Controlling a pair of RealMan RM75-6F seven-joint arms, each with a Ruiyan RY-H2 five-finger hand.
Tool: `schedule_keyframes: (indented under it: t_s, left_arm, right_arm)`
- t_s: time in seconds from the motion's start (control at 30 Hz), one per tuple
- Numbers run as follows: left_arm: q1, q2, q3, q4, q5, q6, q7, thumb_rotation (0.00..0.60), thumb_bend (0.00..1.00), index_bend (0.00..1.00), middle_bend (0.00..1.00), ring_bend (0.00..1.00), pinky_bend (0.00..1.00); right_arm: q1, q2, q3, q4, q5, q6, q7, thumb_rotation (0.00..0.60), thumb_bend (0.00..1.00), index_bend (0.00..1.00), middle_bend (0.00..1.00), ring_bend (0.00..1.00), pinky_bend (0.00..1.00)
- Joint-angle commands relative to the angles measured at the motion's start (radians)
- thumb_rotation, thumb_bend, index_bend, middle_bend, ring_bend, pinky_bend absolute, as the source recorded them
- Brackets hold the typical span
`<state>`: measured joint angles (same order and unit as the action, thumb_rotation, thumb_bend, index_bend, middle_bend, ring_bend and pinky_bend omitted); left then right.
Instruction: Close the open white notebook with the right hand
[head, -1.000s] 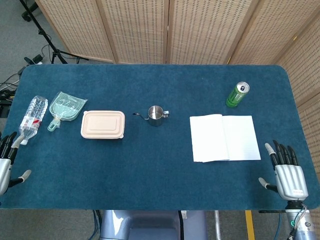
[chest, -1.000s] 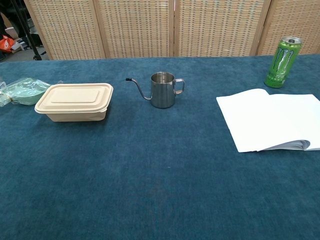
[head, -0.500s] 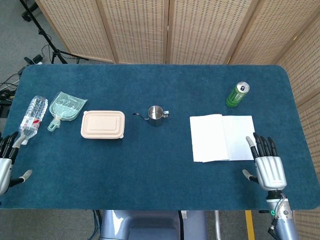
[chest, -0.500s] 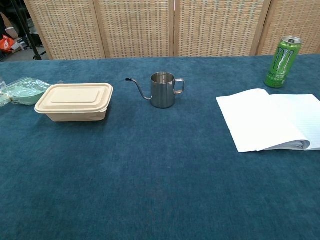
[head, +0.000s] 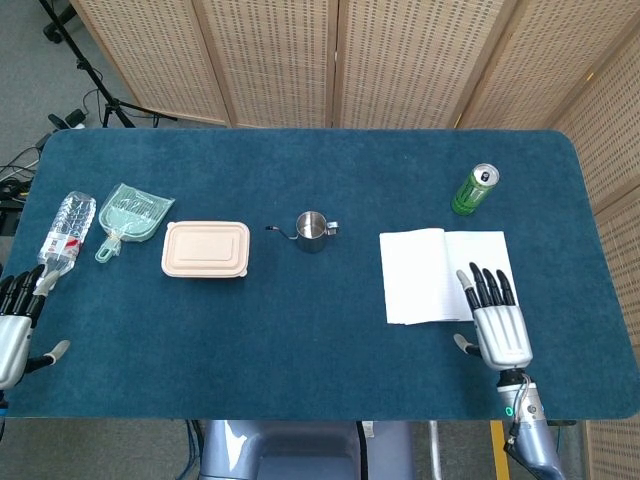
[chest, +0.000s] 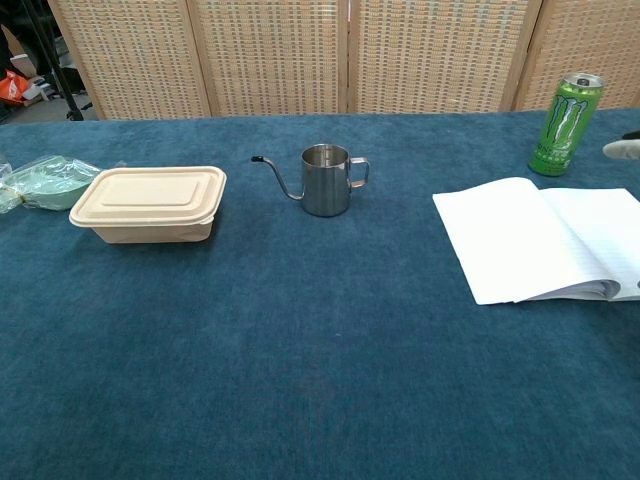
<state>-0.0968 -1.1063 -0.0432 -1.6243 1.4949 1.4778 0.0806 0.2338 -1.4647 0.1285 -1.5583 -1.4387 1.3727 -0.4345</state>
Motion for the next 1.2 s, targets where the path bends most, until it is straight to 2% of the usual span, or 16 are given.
schedule_keyframes:
  t_s: [0.03, 0.43, 0.87, 1.2]
  left_arm:
    - [-0.001, 0.000, -0.001, 0.001, -0.003, -0.002, -0.001, 0.600, 0.17, 0.00, 0.00, 0.00, 0.00]
    - [-0.005, -0.001, 0.003, 0.000, -0.002, -0.011, 0.006, 0.600, 0.17, 0.00, 0.00, 0.00, 0.00]
    - [-0.012, 0.008, 0.015, -0.008, 0.012, -0.027, -0.016, 0.600, 0.17, 0.00, 0.00, 0.00, 0.00]
    - [-0.013, 0.008, 0.016, -0.009, 0.012, -0.028, -0.014, 0.600, 0.18, 0.00, 0.00, 0.00, 0.00]
  right_arm:
    - [0.003, -0.013, -0.004, 0.004, 0.007, -0.005, -0.003, 0.600, 0.09, 0.00, 0.00, 0.00, 0.00]
    - [0.044, -0.075, 0.010, 0.040, 0.038, -0.054, 0.010, 0.600, 0.10, 0.00, 0.00, 0.00, 0.00]
    - [0.101, -0.162, 0.031, 0.193, 0.075, -0.121, 0.104, 0.600, 0.10, 0.00, 0.00, 0.00, 0.00]
    - [0.125, -0.183, 0.039, 0.227, 0.106, -0.150, 0.106, 0.600, 0.10, 0.00, 0.00, 0.00, 0.00]
